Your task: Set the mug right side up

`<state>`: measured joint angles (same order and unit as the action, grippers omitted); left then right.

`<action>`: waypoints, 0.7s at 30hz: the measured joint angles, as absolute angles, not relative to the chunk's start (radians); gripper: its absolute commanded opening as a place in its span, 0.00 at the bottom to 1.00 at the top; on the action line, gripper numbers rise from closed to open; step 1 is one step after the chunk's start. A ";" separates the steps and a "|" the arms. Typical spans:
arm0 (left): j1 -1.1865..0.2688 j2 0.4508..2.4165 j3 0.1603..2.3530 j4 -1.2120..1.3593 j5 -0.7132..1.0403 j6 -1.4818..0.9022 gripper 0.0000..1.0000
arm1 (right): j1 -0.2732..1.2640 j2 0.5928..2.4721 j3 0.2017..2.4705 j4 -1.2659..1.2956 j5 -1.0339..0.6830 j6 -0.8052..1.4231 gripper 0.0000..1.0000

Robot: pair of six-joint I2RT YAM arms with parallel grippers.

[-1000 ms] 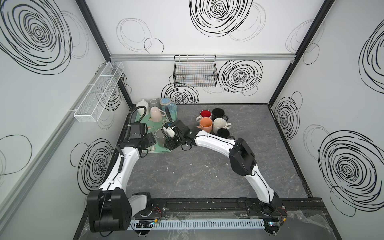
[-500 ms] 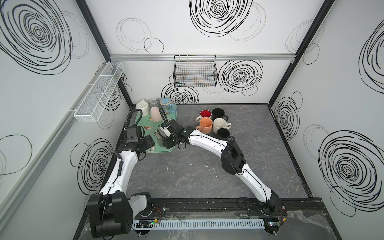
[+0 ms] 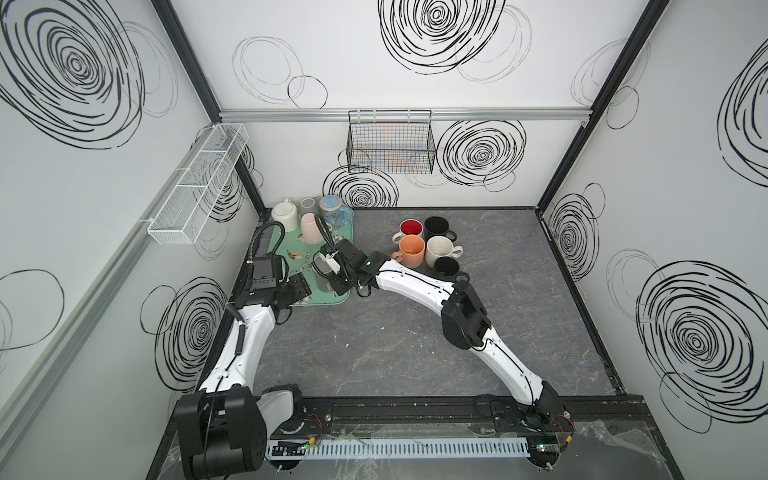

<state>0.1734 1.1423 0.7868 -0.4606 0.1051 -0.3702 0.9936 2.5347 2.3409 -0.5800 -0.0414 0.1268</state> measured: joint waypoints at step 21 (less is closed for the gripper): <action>0.144 1.029 0.863 -0.464 0.144 -0.419 0.70 | 0.982 2.369 2.097 -0.457 -0.091 0.023 0.00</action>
